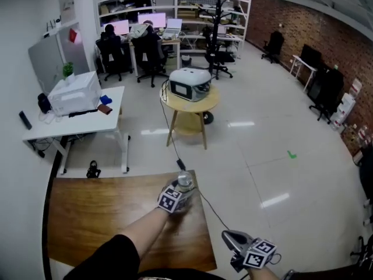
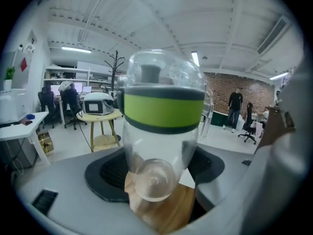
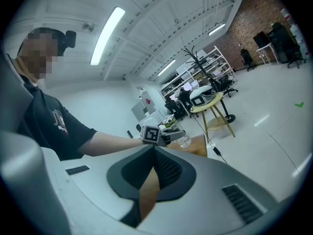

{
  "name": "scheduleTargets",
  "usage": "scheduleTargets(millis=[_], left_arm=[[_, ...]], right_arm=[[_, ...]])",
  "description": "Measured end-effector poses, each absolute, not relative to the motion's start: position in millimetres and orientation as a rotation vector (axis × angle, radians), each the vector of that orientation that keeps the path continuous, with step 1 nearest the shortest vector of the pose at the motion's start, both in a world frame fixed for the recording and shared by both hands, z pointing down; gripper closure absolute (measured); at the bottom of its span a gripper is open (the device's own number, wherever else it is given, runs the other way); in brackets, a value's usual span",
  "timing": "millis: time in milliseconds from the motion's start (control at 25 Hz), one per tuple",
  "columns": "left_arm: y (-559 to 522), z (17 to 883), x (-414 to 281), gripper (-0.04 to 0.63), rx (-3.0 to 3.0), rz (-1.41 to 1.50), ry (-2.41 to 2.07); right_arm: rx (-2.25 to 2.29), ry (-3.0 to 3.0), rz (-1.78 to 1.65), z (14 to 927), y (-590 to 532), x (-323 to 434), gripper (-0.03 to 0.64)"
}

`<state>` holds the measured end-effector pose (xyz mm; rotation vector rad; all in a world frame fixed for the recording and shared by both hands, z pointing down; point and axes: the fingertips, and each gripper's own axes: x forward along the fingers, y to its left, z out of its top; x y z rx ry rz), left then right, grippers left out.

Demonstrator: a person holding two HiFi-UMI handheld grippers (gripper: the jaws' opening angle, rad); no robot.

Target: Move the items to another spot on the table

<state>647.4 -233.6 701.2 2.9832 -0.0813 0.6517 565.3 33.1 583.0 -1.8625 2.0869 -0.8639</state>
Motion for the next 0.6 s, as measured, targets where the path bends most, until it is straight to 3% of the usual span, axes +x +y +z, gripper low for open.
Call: scheduleTargets(millis=[600], left_arm=[[-234.6,655.6,367.2,0.255,3.029,0.722,0.020]], right_arm=[[-2.065,2.187,-0.690,558.4,-53.4,380.4,0.612]])
